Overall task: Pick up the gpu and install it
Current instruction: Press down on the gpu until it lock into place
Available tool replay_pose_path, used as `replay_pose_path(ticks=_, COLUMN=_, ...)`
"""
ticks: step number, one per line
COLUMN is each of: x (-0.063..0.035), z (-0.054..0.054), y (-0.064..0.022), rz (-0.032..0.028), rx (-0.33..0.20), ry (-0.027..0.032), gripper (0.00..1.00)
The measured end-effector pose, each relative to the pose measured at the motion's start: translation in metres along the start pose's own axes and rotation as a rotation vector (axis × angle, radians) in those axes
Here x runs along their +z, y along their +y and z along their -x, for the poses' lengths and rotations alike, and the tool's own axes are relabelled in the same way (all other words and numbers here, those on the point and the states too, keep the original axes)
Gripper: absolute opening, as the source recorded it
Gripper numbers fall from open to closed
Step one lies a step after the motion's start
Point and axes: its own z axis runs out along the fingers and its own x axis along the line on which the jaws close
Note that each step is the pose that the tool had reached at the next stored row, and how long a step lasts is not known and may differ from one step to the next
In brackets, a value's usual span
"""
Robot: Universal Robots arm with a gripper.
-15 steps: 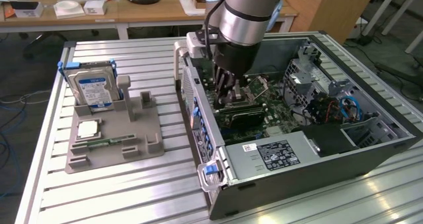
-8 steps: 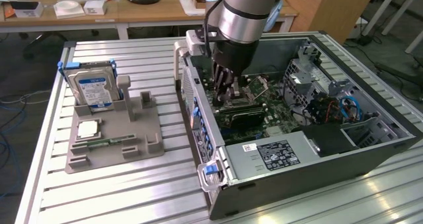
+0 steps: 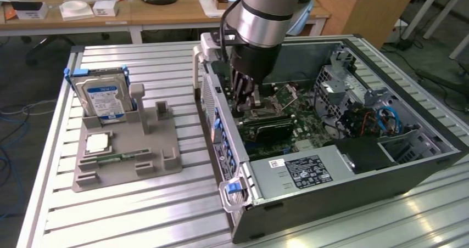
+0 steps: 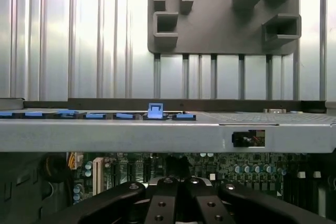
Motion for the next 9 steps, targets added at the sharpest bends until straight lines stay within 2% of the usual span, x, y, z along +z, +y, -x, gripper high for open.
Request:
replay_pose_path(ticks=3, x=0.0004, z=0.0045, y=0.0018, rz=0.0001, rx=0.000, ry=0.0011, gripper=0.10)
replay_pose_path(ticks=9, x=0.0011, z=0.0047, y=0.0082, rz=0.0000, rx=0.000, ry=0.0011, gripper=0.10)
